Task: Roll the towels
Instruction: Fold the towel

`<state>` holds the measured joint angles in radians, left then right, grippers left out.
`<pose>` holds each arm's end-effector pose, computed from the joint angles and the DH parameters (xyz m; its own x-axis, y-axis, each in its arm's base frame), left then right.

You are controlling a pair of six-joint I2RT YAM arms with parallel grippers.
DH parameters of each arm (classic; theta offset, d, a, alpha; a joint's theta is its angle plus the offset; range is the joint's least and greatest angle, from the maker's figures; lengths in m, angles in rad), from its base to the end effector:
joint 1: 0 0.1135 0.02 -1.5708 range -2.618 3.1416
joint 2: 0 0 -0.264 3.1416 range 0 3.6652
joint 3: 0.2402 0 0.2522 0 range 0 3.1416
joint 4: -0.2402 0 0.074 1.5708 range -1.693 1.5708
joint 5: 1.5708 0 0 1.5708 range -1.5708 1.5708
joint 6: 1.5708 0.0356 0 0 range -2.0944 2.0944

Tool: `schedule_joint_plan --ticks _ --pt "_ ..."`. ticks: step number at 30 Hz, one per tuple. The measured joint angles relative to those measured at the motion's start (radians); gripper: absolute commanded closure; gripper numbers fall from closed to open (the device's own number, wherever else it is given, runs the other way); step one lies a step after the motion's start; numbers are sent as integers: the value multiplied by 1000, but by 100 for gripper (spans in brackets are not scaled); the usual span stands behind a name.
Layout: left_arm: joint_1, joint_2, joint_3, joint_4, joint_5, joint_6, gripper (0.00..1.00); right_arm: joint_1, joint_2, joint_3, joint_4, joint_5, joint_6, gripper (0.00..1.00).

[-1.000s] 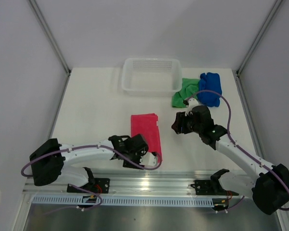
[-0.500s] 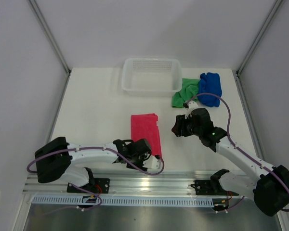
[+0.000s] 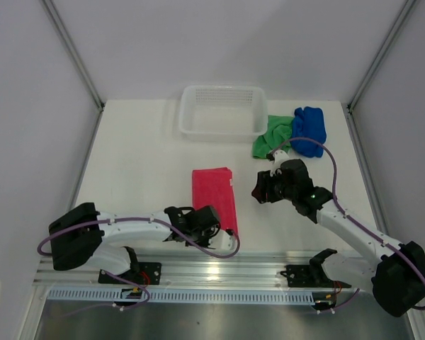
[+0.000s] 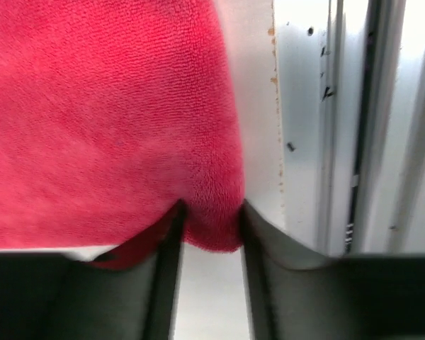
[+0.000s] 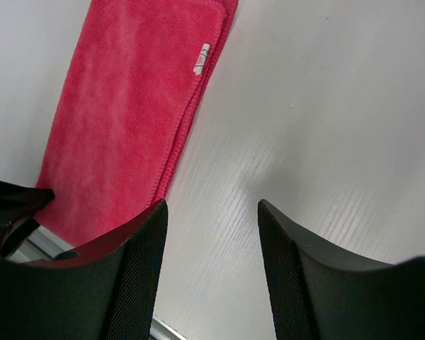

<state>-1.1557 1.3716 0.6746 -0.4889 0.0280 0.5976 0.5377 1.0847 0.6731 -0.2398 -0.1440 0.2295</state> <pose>0.0940 -0.2157 0.1595 0.2081 0.9225 -0.3250 0.9700 -0.1519 0.1898 0.1967 0.1232 0.2377 -0.6447 -0.1223 -0.7546 -0.4705 0.8414 0.2656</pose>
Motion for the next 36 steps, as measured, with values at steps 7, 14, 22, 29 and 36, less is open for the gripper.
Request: schedule_joint_plan --ticks 7,14,22,29,36 --pt "-2 7 -26 67 -72 -14 99 0 0 0 25 -55 -76 43" --pt "72 -91 -71 84 -38 -14 97 0 -58 -125 198 -230 -279 41" --pt "216 -194 -70 60 116 -13 97 109 -140 -278 274 -401 -588 40" --pt "262 -169 -68 41 190 -14 98 384 -5 -228 201 -280 -802 40" --pt "293 -157 -43 21 216 -23 98 436 108 -206 217 -208 -871 40"
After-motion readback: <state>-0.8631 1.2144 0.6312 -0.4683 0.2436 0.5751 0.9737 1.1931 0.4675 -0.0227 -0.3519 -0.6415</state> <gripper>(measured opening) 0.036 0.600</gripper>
